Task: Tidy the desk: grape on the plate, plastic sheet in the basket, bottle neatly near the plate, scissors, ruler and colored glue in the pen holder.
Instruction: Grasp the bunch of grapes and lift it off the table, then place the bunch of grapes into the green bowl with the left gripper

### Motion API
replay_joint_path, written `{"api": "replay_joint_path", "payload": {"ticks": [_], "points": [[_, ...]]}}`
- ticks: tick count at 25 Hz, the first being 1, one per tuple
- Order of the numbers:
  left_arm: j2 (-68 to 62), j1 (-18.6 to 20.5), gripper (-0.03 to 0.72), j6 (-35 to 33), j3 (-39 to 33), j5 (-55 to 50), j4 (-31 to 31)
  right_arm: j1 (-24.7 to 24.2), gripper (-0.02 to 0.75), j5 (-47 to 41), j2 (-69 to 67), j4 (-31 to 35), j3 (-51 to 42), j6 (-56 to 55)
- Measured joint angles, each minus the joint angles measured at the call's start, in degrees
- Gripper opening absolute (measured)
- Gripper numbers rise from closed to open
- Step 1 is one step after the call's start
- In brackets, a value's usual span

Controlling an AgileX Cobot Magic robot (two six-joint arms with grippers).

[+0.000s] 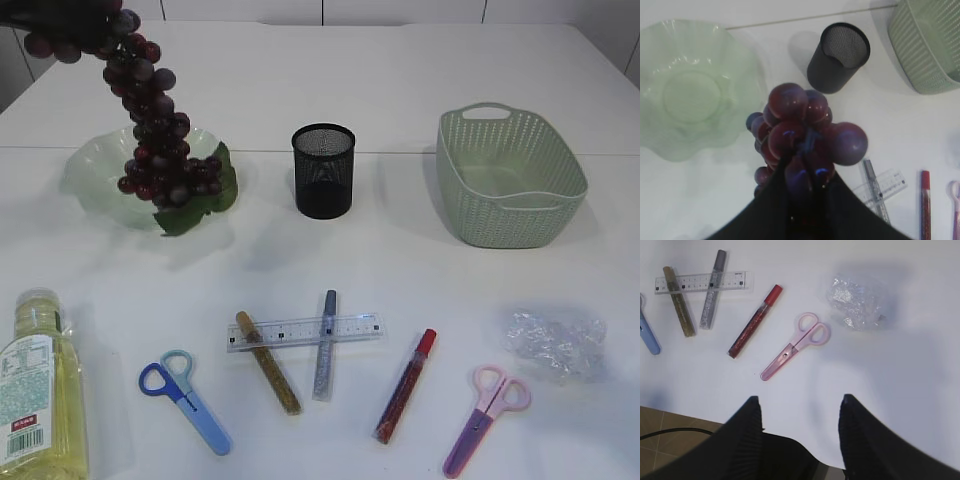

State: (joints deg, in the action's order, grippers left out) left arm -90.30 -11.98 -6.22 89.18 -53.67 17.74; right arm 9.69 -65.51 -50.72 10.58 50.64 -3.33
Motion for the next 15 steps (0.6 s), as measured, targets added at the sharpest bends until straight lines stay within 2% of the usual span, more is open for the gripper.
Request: {"api": "replay_joint_path", "payload": {"ticks": [15], "points": [[-0.7, 0.1, 0.077, 0.0, 1.5, 16.9, -3.4, 0.0, 0.398, -0.1, 0.0, 0.0, 0.0, 0.0]]}}
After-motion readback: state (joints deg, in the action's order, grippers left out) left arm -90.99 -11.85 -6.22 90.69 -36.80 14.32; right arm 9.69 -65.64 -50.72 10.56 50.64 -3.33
